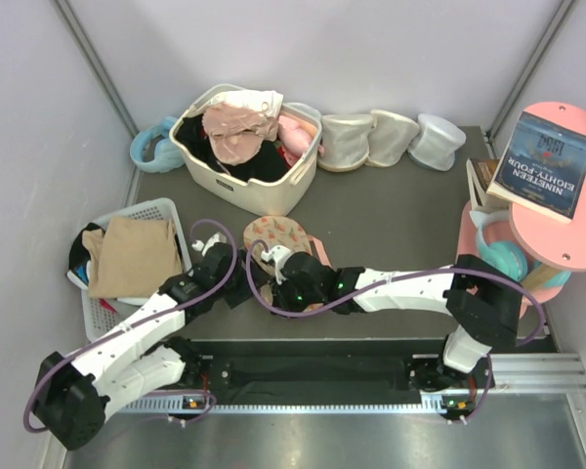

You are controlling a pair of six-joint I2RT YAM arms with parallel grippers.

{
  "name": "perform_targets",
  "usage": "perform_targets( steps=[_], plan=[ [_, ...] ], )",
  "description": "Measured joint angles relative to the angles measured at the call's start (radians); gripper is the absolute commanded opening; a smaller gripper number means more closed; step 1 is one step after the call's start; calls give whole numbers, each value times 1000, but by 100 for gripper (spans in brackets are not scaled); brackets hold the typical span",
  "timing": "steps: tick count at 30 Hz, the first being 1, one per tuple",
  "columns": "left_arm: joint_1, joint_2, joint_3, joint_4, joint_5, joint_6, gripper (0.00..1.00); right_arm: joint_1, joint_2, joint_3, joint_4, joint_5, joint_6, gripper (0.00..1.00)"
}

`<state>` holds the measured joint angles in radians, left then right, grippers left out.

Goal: Unzip the laundry bag and remove the bra

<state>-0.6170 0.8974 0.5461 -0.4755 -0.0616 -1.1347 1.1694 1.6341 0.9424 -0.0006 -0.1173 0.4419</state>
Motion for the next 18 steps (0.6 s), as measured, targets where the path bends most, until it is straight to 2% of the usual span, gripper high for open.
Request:
perform_targets(
  steps=[7, 11, 12, 14, 18],
  plan=[
    [0, 10, -66, 80, 48, -20, 40, 0, -1, 0, -1, 14, 8, 0],
    [0, 19, -97, 159, 80, -32, 18, 0, -11, -9, -8, 23, 11, 0],
    [0, 27, -101, 171, 85, -39, 8, 0, -16, -14, -8, 25, 12, 0],
    [0, 53, -103, 192, 98, -42, 1, -2, -24, -21, -14, 31, 16, 0],
    [9, 97, -103, 216, 116, -37, 0, -14, -32, -34, -16, 38, 23, 0]
  ],
)
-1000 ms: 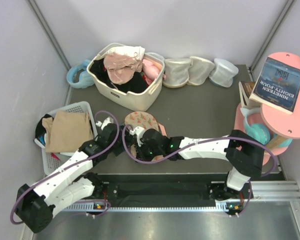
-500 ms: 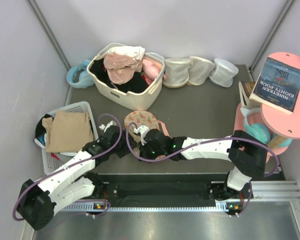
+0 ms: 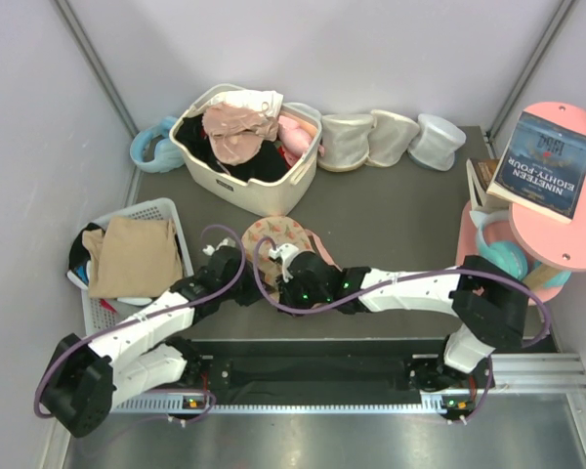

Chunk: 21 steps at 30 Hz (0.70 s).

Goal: Unzip the laundry bag and remove the bra

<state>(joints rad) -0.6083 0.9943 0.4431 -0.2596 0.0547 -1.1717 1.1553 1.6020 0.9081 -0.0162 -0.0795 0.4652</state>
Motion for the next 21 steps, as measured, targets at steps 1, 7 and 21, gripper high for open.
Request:
perform_targets(
  steps=[1, 7, 21],
  plan=[
    [3, 3, 0, 2, 3, 2, 0, -5, -1, -4, 1, 2, 1, 0],
    [87, 12, 0, 22, 71, 34, 0, -22, -43, -33, -5, 21, 2, 0],
    [193, 93, 29, 46, 199, 154, 0, -174, -268, -198, -65, 14, -15, 0]
  ],
)
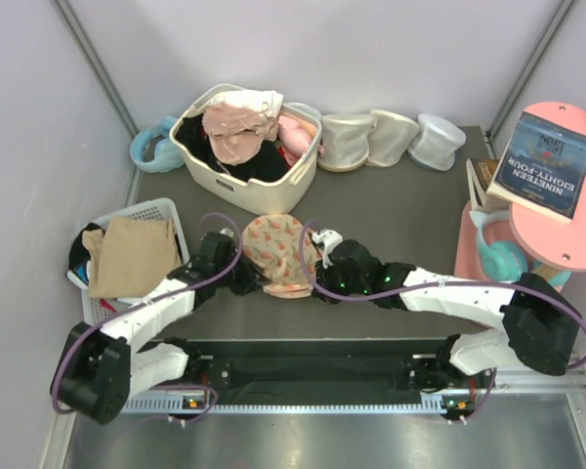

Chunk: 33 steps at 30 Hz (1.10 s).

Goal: Unzip the laundry bag and remove the bra

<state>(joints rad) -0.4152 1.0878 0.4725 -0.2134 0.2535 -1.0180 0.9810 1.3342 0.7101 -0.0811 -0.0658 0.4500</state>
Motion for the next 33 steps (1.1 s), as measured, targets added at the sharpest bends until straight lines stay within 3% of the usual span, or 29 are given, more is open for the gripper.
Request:
perform_targets(
  steps=[8, 14, 20, 23, 24, 28, 31, 33],
  plan=[
    [-15, 217, 156, -8, 71, 140, 0, -17, -6, 0, -58, 9, -47, 0],
    [-116, 400, 315, -11, 99, 233, 0, -12, -82, -4, -129, 42, -46, 0],
    [-168, 475, 422, -6, 95, 290, 0, 23, -119, -4, -140, 47, -21, 0],
    [-166, 487, 475, -5, 71, 314, 19, 33, -74, -2, -110, 33, -18, 0],
    [-165, 489, 486, -6, 64, 318, 40, 33, -51, 3, -105, 30, -20, 0],
    [-160, 485, 506, -26, 5, 321, 74, 34, 90, 72, -91, -6, -34, 0],
    [-146, 450, 499, -66, -51, 304, 91, 34, 176, 150, -78, -39, -47, 0],
    [-134, 391, 473, -93, -104, 290, 93, 34, 211, 191, -57, -53, -56, 0]
  ],
)
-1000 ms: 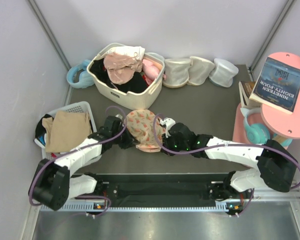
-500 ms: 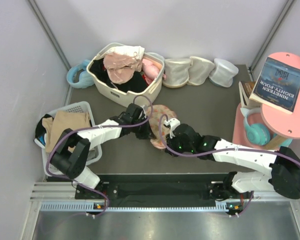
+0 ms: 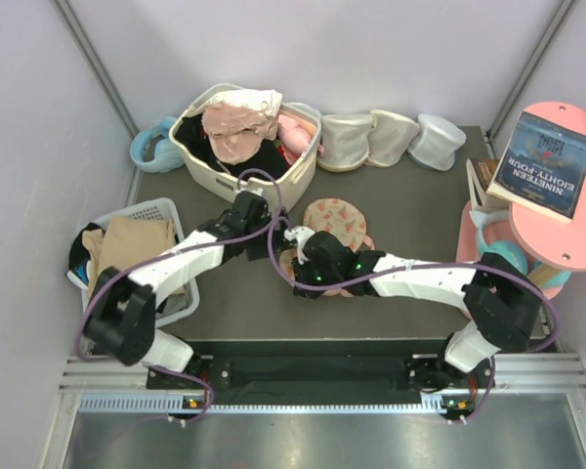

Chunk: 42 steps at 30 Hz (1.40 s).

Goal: Unzip the laundry bag and remove the bra

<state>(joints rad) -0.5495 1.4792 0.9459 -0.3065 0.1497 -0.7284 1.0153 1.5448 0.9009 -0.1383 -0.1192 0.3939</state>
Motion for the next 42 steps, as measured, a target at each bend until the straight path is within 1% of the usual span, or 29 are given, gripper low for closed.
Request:
perform_targets(
  steps=[4, 8, 10, 12, 14, 15, 21, 24, 25, 28, 29, 31, 32, 34, 35, 37, 42],
  plan=[
    [23, -209, -98, -74, -93, -51, 94, 4, 51, 71, 46, -37, -5, 0],
    [19, -431, -217, -85, -124, -123, 93, 16, 105, 102, 66, -65, 5, 0],
    [18, -512, -281, -87, -129, -160, 92, 23, 122, 102, 66, -68, 11, 0],
    [16, -547, -331, -88, -129, -185, 91, 28, 132, 102, 66, -67, 11, 0],
    [16, -550, -363, -91, -130, -206, 89, 31, 132, 102, 67, -66, 11, 0],
    [16, -543, -369, -91, -129, -214, 87, 31, 131, 102, 71, -65, 11, 0],
    [16, -451, -374, -28, -80, -254, 81, 32, 92, 71, 95, -51, 27, 0],
    [16, -402, -393, 20, -42, -273, 70, 33, 60, 47, 107, -39, 37, 0],
    [16, -390, -400, 33, -32, -279, 60, 35, 50, 40, 109, -33, 40, 0],
    [16, -373, -410, 68, -6, -297, 44, 41, 38, 29, 114, -20, 48, 0],
    [16, -373, -412, 80, -2, -300, 37, 42, 38, 29, 114, -18, 51, 0],
    [14, -373, -413, 103, 10, -303, 29, 47, 38, 29, 115, -10, 54, 0],
    [13, -373, -414, 111, 11, -307, 21, 48, 38, 29, 115, -9, 55, 0],
    [12, -373, -414, 128, 18, -306, 13, 50, 38, 28, 115, -5, 57, 0],
    [12, -372, -414, 131, 18, -310, 5, 51, 37, 28, 115, -3, 60, 0],
    [12, -370, -414, 135, 21, -314, 0, 51, 31, 22, 117, 5, 63, 0],
    [13, -357, -414, 142, 18, -313, 0, 51, -6, -12, 108, 32, 75, 0]
  ],
)
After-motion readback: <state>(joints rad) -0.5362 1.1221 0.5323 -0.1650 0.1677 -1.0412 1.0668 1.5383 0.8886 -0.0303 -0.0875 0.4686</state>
